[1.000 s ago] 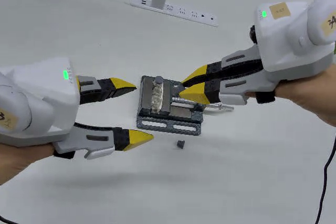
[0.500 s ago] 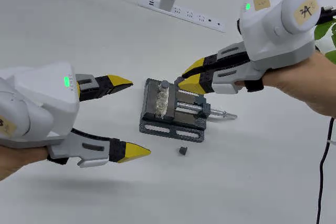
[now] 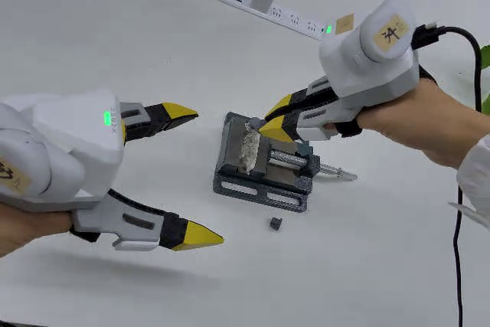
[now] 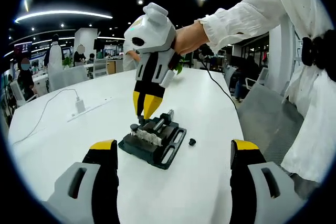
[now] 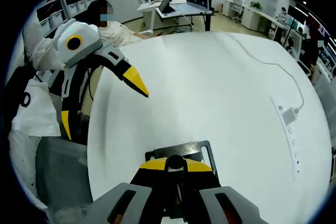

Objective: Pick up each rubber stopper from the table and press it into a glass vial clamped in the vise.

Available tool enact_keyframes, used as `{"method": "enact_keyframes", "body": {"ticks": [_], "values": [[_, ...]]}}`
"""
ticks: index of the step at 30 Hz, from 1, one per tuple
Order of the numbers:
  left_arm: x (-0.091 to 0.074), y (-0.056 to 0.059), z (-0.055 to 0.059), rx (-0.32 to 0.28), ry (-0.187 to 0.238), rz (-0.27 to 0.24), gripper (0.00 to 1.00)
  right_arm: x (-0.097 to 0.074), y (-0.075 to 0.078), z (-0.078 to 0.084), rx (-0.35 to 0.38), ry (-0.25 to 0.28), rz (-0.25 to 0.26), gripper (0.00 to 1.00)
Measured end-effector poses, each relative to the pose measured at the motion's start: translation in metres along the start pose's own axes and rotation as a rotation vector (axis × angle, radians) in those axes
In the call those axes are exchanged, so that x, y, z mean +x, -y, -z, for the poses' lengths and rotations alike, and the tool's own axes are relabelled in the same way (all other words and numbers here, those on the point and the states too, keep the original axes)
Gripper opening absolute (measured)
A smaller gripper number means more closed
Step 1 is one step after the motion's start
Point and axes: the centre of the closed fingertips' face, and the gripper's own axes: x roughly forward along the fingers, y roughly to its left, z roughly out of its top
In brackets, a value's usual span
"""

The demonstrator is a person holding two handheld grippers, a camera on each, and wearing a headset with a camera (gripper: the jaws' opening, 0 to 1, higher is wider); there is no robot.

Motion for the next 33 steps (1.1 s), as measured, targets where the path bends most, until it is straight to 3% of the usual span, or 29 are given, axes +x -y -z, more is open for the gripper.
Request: {"method": "enact_keyframes", "body": {"ticks": [9, 33], "values": [[-0.002, -0.004, 0.003, -0.01, 0.012, -0.012, 0.88, 0.014, 0.003, 0.007, 0.0, -0.042, 0.002, 0.06], [-0.003, -0.003, 0.006, -0.029, 0.024, -0.005, 0.87, 0.018, 0.005, 0.016, -0.009, -0.094, -0.005, 0.06]]}}
